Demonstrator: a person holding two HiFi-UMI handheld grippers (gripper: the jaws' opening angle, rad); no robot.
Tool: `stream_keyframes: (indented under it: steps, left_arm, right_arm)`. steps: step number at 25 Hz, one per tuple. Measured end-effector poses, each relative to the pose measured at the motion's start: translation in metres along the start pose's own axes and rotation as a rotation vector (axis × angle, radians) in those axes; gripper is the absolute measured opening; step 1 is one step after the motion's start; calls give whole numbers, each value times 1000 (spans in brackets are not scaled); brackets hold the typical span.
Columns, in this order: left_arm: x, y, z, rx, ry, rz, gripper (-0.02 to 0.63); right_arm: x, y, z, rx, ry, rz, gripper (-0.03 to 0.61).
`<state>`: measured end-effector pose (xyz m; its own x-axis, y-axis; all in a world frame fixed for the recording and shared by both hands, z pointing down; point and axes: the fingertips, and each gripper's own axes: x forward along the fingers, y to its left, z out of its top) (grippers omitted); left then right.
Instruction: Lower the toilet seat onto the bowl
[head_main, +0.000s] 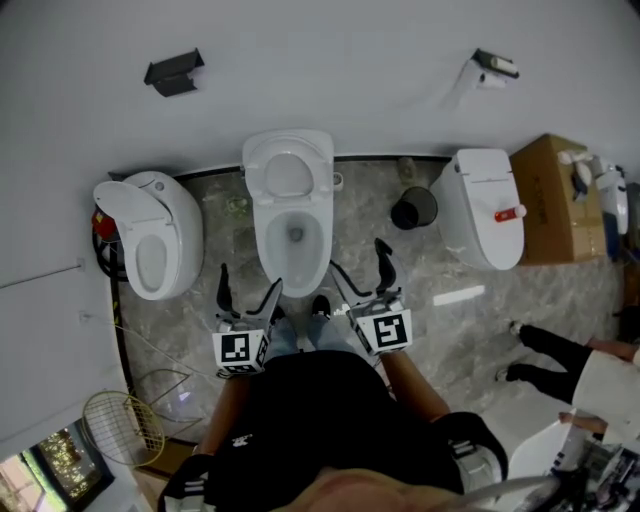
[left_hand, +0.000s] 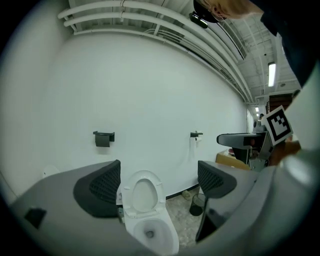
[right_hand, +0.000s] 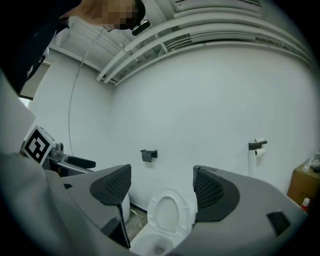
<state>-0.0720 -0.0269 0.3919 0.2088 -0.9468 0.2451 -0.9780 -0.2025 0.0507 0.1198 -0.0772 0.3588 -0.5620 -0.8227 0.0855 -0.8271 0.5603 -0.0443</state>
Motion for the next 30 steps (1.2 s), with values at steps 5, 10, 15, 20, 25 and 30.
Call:
stream_keyframes:
  steps: [5, 10, 15, 20, 25, 30]
  left_arm:
    - [42, 21, -27, 51, 57, -64, 485]
    - [91, 43, -58, 108, 116, -130, 483]
    - [145, 66, -94, 156, 179, -169, 474]
    - [204, 88, -134, 186, 250, -197, 472]
    - [255, 103, -158, 203, 292, -212, 468]
    - [301, 117, -176, 233, 326, -217, 460]
  right_arm:
    - [40, -7, -40, -32, 67, 10, 385]
    - [78, -19, -83, -51, 137, 24, 385]
    - [122, -27, -131, -110, 214, 56, 380]
    - [179, -34, -175, -144, 267, 87, 377]
    - [236, -47, -207, -166, 290, 107, 368]
    - [283, -64, -239, -204, 341, 132, 345]
